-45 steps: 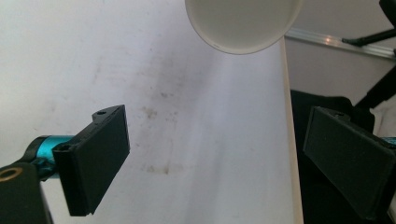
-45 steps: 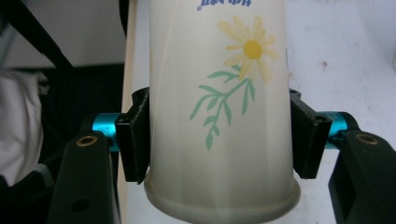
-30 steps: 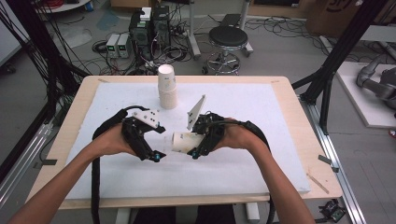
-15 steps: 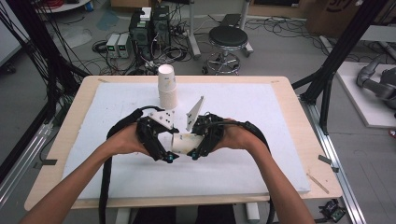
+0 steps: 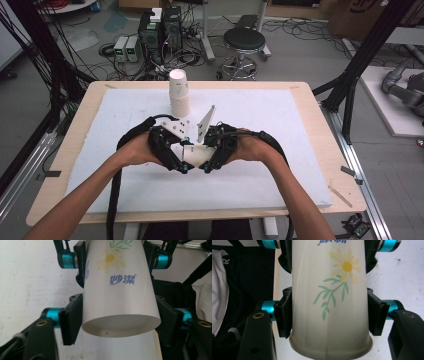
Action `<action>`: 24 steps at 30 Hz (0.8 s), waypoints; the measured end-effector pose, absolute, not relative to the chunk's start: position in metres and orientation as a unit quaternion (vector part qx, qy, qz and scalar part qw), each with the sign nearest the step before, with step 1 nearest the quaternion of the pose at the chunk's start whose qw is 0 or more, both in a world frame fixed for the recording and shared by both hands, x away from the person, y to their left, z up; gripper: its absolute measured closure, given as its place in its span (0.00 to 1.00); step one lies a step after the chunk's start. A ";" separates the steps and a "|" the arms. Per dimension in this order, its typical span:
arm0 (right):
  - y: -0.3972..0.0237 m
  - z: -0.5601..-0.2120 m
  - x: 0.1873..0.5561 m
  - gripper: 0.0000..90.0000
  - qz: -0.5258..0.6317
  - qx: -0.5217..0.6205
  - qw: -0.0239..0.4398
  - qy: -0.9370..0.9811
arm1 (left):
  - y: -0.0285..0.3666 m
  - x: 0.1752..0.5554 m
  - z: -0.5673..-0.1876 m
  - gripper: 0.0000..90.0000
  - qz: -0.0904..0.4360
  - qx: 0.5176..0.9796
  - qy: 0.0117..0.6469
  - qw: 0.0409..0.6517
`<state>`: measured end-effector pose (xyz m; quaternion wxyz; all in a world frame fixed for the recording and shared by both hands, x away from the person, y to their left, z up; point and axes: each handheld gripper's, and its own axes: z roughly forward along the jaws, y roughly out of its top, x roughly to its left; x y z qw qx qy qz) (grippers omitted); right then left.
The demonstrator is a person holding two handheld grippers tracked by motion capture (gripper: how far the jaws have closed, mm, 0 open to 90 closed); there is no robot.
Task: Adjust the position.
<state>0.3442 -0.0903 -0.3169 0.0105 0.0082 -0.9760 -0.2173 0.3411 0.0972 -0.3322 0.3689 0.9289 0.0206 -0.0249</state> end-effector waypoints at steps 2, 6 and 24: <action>-0.090 -0.317 0.345 0.40 -0.217 0.010 0.010 -0.976 | 0.098 0.342 -0.333 0.40 -0.026 0.928 0.020 0.370; -0.090 -0.317 0.346 0.40 -0.220 0.005 0.010 -0.976 | 0.098 0.342 -0.334 0.41 -0.023 0.927 0.022 0.374; -0.096 -0.313 0.349 0.15 -0.283 0.006 -0.002 -0.959 | 0.102 0.342 -0.334 0.41 -0.016 0.928 0.030 0.370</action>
